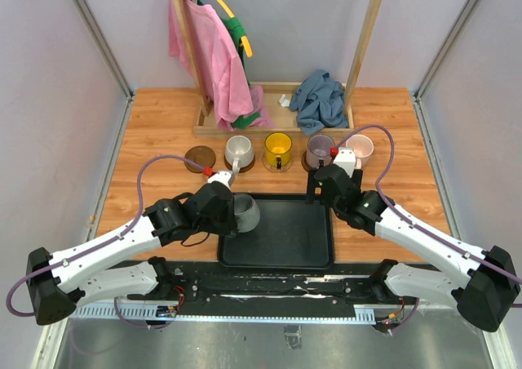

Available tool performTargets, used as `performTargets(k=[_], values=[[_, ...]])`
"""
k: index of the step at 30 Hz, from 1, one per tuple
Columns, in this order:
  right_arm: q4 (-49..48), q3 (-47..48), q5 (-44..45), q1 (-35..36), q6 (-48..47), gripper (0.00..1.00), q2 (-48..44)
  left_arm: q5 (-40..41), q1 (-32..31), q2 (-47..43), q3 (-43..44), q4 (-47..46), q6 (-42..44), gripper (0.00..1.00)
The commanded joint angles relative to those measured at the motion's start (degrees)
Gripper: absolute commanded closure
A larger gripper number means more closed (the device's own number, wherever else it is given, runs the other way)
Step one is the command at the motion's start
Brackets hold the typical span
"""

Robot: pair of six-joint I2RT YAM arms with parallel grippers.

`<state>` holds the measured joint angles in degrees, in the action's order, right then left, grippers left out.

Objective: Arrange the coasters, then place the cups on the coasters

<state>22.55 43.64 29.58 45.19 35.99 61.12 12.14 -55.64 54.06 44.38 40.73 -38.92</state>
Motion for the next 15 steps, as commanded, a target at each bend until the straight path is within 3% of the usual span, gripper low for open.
performTargets(k=[1, 15], values=[[0.79, -0.77, 3.01, -1.64, -0.02, 0.0, -1.41, 8.37, -0.35, -1.47, 4.26, 0.29, -0.12, 0.99], [-0.73, -2.3, 2.81, -2.79, -1.24, 0.0, -2.54, 29.58, -0.13, -0.71, 7.13, 4.59, -4.71, 0.99]])
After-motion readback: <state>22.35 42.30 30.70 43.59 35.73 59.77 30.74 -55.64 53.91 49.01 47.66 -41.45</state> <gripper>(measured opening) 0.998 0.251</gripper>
